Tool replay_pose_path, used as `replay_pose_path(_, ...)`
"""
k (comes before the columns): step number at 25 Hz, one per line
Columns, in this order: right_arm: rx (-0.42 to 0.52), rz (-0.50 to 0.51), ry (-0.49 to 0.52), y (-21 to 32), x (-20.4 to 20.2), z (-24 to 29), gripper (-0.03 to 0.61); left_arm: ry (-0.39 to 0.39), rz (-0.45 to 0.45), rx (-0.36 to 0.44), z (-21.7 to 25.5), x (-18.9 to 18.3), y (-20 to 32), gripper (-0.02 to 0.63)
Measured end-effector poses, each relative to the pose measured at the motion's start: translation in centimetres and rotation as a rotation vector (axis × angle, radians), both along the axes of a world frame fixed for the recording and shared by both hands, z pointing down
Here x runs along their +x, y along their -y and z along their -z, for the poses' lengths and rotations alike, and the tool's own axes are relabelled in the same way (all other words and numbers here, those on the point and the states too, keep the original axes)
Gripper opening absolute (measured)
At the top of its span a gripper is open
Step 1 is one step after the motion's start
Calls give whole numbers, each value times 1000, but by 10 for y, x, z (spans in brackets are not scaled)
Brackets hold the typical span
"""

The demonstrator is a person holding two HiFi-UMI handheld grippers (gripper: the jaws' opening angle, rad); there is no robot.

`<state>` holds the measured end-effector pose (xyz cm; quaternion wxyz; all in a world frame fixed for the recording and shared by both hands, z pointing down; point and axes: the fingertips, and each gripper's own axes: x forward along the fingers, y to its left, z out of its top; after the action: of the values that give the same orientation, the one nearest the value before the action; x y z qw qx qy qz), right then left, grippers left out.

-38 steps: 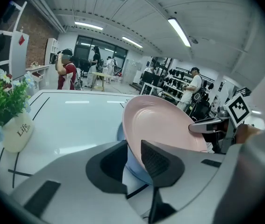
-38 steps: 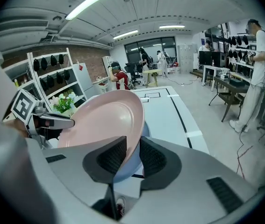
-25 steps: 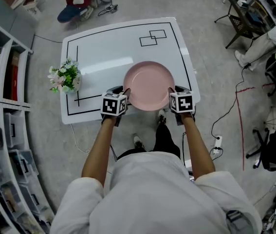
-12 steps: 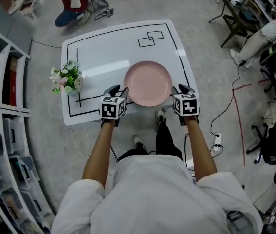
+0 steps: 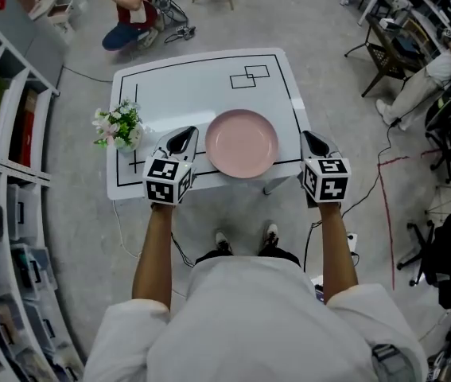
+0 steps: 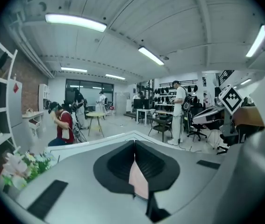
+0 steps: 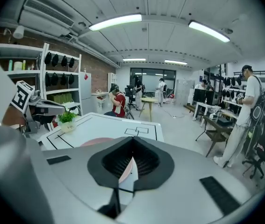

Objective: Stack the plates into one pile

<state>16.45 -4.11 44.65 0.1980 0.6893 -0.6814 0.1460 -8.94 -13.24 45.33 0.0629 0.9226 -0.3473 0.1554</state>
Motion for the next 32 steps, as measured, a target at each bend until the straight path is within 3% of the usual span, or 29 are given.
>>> replay_pose_path(6, 138, 132, -67, 20, 0, 72, 12, -22, 87, 148, 77, -3, 0, 20)
replay_pose_path(14, 268, 293, -167, 30, -7, 140, 12, -30, 143, 281, 139, 20, -15, 20)
replay_pose_path(24, 339, 383, -161, 28, -22, 179, 12, -30, 132, 382, 193, 39, -29, 20)
replay_pose_path(32, 346, 402, -168, 27, -31, 183, 12, -26, 155, 385, 195, 27, -33, 20)
